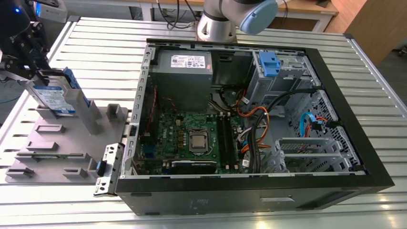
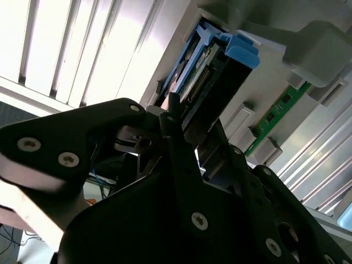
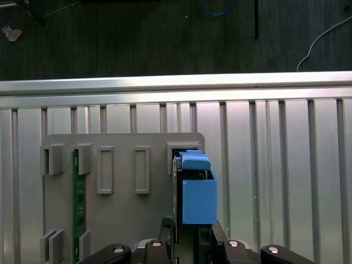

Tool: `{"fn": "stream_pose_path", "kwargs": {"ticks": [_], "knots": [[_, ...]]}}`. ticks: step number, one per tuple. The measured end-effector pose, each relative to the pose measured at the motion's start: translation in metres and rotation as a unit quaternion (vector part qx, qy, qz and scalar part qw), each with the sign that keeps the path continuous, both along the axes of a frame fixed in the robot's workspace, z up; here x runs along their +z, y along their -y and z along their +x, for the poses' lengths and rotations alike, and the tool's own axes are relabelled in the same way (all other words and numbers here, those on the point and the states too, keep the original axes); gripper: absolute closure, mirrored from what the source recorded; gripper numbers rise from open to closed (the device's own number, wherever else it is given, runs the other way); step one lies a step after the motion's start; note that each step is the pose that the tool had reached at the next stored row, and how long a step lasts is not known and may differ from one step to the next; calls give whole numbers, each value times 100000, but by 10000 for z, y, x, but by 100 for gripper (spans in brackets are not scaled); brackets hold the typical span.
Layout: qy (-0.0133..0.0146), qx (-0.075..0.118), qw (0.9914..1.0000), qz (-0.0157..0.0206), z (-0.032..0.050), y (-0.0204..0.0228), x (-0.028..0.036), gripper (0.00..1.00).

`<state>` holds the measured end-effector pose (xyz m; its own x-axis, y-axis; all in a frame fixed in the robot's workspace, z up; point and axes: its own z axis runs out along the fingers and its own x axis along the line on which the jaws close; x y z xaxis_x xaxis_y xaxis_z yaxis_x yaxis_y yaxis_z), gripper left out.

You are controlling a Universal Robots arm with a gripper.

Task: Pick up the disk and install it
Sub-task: 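Pick up the disk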

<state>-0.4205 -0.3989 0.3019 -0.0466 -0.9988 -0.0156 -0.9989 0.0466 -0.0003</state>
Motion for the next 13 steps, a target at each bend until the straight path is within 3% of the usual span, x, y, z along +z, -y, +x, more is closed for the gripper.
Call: {"fn": "stream_pose_path", "kwargs": {"ticks": [13], "knots": [[0,-287,100000,-1,0,0,25,61]]}}
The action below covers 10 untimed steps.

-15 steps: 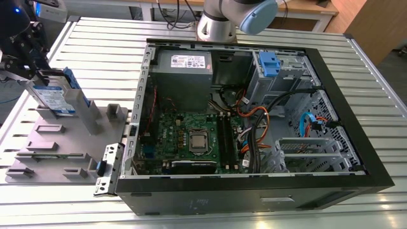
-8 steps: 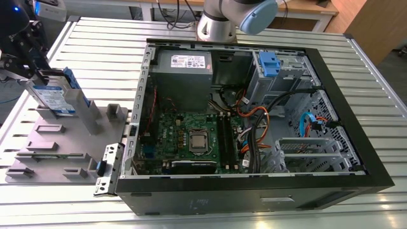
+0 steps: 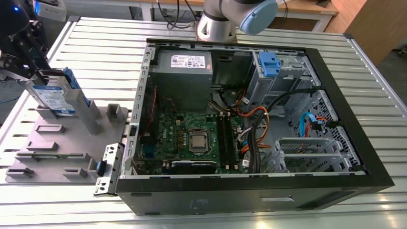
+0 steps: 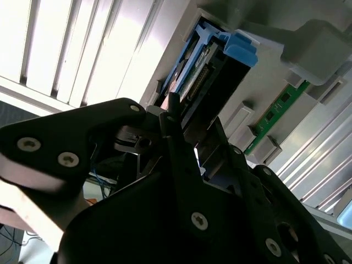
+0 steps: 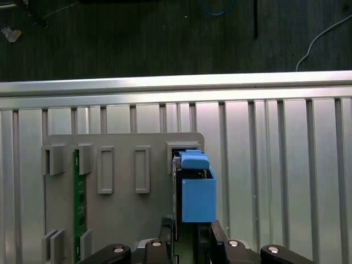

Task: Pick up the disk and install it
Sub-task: 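Pick up the disk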

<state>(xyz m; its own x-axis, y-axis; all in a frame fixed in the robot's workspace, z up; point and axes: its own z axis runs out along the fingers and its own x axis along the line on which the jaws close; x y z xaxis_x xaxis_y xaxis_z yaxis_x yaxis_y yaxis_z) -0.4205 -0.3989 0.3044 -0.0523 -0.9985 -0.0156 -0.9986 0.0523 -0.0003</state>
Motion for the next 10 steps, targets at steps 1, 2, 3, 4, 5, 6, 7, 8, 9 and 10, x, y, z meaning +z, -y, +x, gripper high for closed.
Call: {"fn": "stream_pose_path", "kwargs": {"ticks": [1,2,3,4,5,6,7,8,9,10], "knots": [[-4,-104,100000,0,0,0,0,61],[-4,-156,100000,-1,0,0,0,61],[-1,-161,100000,-2,0,0,0,61],[0,-171,100000,1,0,0,0,61],[1,-178,100000,1,0,0,0,61],[2,-183,100000,1,0,0,-1,61],[2,-184,100000,2,0,0,0,61],[1,-184,100000,0,0,0,0,63],[2,-187,100000,1,0,0,0,63],[2,-189,100000,0,0,0,0,65]]}}
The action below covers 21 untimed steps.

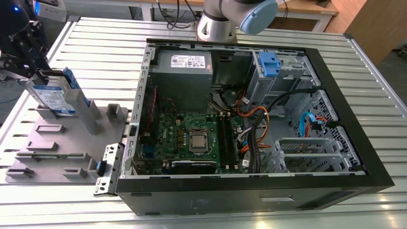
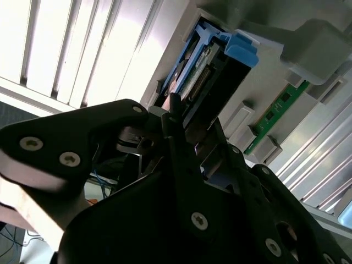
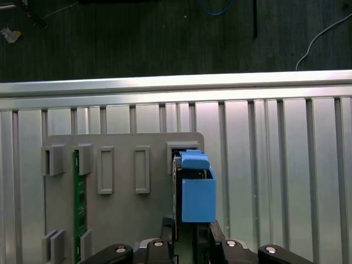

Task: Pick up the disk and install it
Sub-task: 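Pick up the disk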

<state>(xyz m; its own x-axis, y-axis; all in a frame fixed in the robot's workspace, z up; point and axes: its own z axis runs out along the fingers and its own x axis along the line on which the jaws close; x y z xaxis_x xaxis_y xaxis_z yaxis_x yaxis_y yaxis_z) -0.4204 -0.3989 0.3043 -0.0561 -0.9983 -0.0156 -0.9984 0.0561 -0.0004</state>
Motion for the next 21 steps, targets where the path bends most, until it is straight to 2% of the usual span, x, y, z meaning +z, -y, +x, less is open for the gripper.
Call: {"fn": "stream_pose_path", "kwargs": {"ticks": [12,15,21], "knots": [[10,-42,100000,4,0,0,2,65],[2,-43,100000,4,0,0,45,65],[0,-44,100000,2,0,0,194,65]]}}
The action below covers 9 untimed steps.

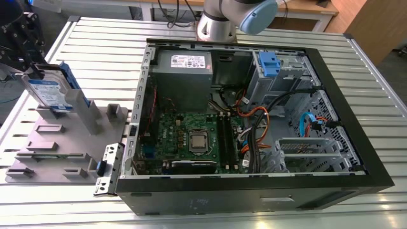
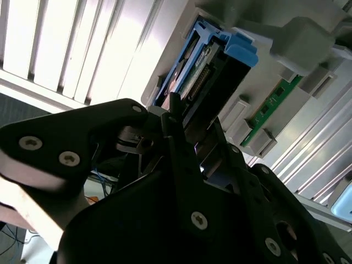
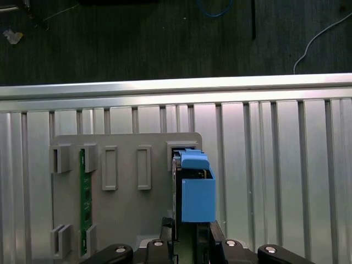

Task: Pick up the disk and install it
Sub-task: 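Pick up the disk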

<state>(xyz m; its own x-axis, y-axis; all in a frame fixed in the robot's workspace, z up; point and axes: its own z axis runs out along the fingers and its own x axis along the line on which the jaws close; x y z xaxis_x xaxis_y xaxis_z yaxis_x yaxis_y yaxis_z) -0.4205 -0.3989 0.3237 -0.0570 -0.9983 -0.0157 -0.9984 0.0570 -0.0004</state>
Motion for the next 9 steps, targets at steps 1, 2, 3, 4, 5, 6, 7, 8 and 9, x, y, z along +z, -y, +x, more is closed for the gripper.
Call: {"fn": "stream_pose_path", "kwargs": {"ticks": [1,2,3,4,5,6,7,8,9], "knots": [[-1,0,100000,0,0,0,20,65],[-1,1,100000,1,0,0,28,65],[9,3,100000,6,0,0,28,65],[17,1,100000,9,0,0,28,65],[1,1,100000,1,0,0,32,65],[5,1,100000,4,0,0,33,65],[0,1,100000,0,0,0,35,65],[1,2,100000,0,0,0,35,65],[5,1,100000,2,0,0,35,65]]}}
